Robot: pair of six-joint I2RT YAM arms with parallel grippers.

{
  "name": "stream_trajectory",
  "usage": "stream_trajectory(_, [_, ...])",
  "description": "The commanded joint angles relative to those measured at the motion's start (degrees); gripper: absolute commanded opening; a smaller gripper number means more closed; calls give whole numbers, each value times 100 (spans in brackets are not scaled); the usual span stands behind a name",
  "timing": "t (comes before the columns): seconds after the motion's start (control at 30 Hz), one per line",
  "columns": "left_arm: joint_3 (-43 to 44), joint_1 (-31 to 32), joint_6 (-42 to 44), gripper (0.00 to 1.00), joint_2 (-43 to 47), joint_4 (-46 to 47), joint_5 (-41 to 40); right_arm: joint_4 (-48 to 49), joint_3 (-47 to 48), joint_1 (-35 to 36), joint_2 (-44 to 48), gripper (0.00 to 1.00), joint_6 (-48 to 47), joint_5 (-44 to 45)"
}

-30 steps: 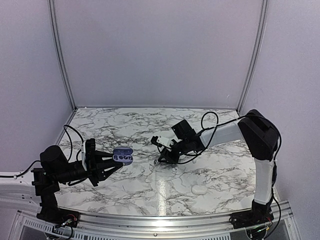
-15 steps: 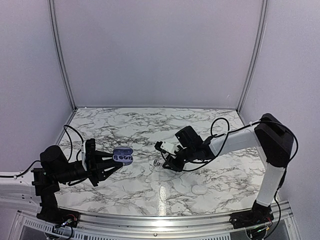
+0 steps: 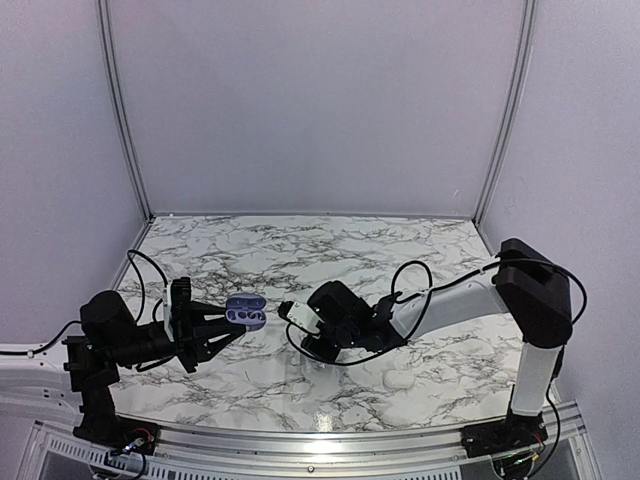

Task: Insert the wireless bluetooth earbuds into the charging case
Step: Pick up the left earbud from the center of the board.

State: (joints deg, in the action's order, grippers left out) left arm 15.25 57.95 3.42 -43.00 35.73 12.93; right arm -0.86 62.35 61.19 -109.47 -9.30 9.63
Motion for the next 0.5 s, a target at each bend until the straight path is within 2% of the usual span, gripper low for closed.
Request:
stream_trajectory(0.0, [-48,-39,18,0,141,128,-44,223,166,-12,-224,49,34,436])
stream_trajectory(0.27, [-48,-39,18,0,167,128,-51,267,310,-95,-481,48,-199,592])
stream_trajectory(0.47, [-39,-41,27,0,161,128,-71,277,324,-261,-540,42,-269,447])
